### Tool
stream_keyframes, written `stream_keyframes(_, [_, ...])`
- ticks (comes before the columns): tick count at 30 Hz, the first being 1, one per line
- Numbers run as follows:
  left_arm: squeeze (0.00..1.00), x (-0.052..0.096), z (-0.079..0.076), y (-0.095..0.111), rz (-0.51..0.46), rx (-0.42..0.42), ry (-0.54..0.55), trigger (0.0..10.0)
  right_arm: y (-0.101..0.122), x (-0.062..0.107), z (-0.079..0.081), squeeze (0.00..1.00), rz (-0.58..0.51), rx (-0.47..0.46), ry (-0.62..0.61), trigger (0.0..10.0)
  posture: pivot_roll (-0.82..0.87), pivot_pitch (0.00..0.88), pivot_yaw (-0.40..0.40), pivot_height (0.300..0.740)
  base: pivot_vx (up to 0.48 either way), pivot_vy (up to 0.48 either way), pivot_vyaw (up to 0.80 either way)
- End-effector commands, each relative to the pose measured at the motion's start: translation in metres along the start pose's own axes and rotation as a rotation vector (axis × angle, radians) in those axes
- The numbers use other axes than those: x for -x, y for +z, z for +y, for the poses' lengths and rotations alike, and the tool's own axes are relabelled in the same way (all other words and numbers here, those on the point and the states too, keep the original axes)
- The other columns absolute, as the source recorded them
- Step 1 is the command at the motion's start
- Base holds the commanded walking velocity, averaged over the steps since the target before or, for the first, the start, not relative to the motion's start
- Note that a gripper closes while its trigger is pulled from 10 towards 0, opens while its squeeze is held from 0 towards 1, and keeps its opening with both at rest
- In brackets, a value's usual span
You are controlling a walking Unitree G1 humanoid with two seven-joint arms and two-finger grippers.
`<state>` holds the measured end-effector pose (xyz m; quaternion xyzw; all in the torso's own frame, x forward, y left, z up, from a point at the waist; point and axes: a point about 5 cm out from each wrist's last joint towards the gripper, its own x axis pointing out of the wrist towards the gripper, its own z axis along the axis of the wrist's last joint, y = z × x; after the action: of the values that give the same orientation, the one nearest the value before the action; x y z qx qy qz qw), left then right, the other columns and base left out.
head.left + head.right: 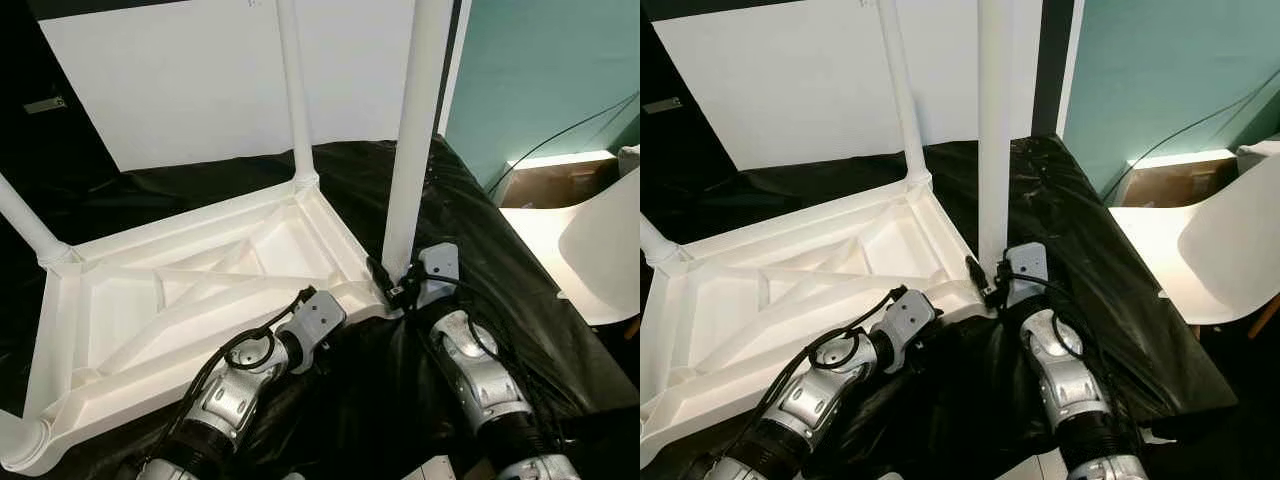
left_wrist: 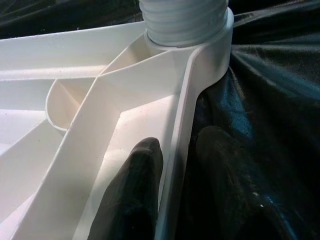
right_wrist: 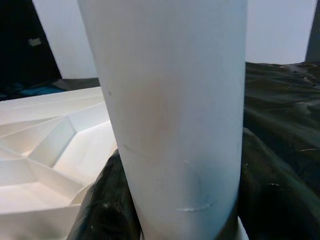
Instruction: Building children table
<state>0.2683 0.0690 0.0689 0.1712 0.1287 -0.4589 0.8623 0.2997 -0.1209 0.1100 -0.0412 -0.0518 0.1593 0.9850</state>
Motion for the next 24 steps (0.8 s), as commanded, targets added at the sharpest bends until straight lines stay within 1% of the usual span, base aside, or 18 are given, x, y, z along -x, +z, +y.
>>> stream_keyframes(1, [0.00,0.012,-0.023,-0.054,0.228,0.082,-0.098,10.0,-0.014,0.010,-0.025,0.00,0.079,0.014,-0.167,3.3,-0.03,0.000,0.044,0.740,0.000,0.000,0.00])
stream_keyframes(2, [0.00,0.013,-0.023,-0.055,0.230,0.084,-0.097,10.0,-0.012,0.008,-0.025,0.00,0.076,0.030,-0.161,10.0,-0.03,0.000,0.042,0.740,0.000,0.000,0.00])
stream_keyframes(5, [0.00,0.013,-0.023,-0.056,0.231,0.088,-0.095,10.0,-0.009,0.006,-0.026,0.00,0.070,0.052,-0.134,10.0,-0.03,0.000,0.039,0.740,0.000,0.000,0.00])
stream_keyframes(6, [0.00,0.013,-0.023,-0.056,0.232,0.089,-0.095,10.0,-0.008,0.004,-0.027,1.00,0.067,0.038,-0.100,10.0,-0.03,0.000,0.041,0.740,0.000,0.000,0.00])
stream_keyframes(9, [0.00,0.013,-0.023,-0.056,0.232,0.090,-0.095,10.0,-0.007,0.004,-0.029,1.00,0.064,0.025,-0.078,10.0,-0.03,0.000,0.041,0.740,0.000,0.000,0.00])
stream_keyframes(10, [0.00,0.013,-0.024,-0.056,0.229,0.092,-0.096,10.0,-0.005,0.002,-0.031,1.00,0.059,0.030,-0.032,10.0,-0.03,0.000,0.039,0.740,0.000,0.000,0.00])
stream_keyframes(11, [0.00,0.012,-0.024,-0.056,0.229,0.094,-0.095,10.0,-0.001,-0.001,-0.034,0.84,0.043,0.060,0.019,10.0,-0.04,0.000,0.040,0.740,0.000,0.000,0.00])
stream_keyframes(12, [0.00,0.011,-0.025,-0.056,0.228,0.094,-0.096,10.0,0.003,-0.003,-0.037,0.00,0.033,0.085,0.083,10.0,-0.04,0.000,0.039,0.740,0.000,0.000,0.00])
stream_keyframes(13, [0.00,0.011,-0.025,-0.056,0.228,0.094,-0.096,10.0,0.003,-0.003,-0.037,0.00,0.033,0.085,0.083,10.0,-0.04,0.000,0.039,0.740,0.000,0.000,0.00])
stream_keyframes(15, [0.00,0.009,-0.025,-0.055,0.225,0.094,-0.096,10.0,0.010,-0.006,-0.043,0.00,0.020,0.148,0.195,10.0,-0.04,0.000,0.038,0.740,0.000,0.000,0.00])
stream_keyframes(16, [0.00,0.009,-0.025,-0.055,0.225,0.094,-0.096,10.0,0.010,-0.006,-0.043,0.00,0.020,0.148,0.195,10.0,-0.04,0.000,0.038,0.740,0.000,0.000,0.00])
stream_keyframes(18, [0.00,0.009,-0.025,-0.054,0.223,0.093,-0.097,10.0,0.014,-0.008,-0.049,0.00,0.029,0.185,0.281,10.0,-0.04,0.000,0.038,0.740,0.000,0.000,0.00])
stream_keyframes(19, [0.00,0.009,-0.025,-0.053,0.222,0.092,-0.097,10.0,0.016,-0.009,-0.052,0.00,0.042,0.208,0.349,10.0,-0.04,0.000,0.038,0.740,0.000,0.000,0.00])
stream_keyframes(20, [0.00,0.009,-0.025,-0.053,0.222,0.092,-0.097,10.0,0.016,-0.009,-0.052,0.00,0.042,0.208,0.349,10.0,-0.04,0.000,0.038,0.740,0.000,0.000,0.00])
stream_keyframes(22, [0.00,0.009,-0.023,-0.054,0.223,0.090,-0.092,10.0,0.017,-0.011,-0.055,0.00,0.074,0.230,0.416,10.0,-0.03,0.000,0.036,0.740,0.000,0.000,0.00])
stream_keyframes(24, [0.00,0.010,-0.023,-0.054,0.223,0.089,-0.090,10.0,0.017,-0.012,-0.057,0.00,0.087,0.232,0.439,10.0,-0.03,0.000,0.036,0.740,0.000,0.000,0.00])
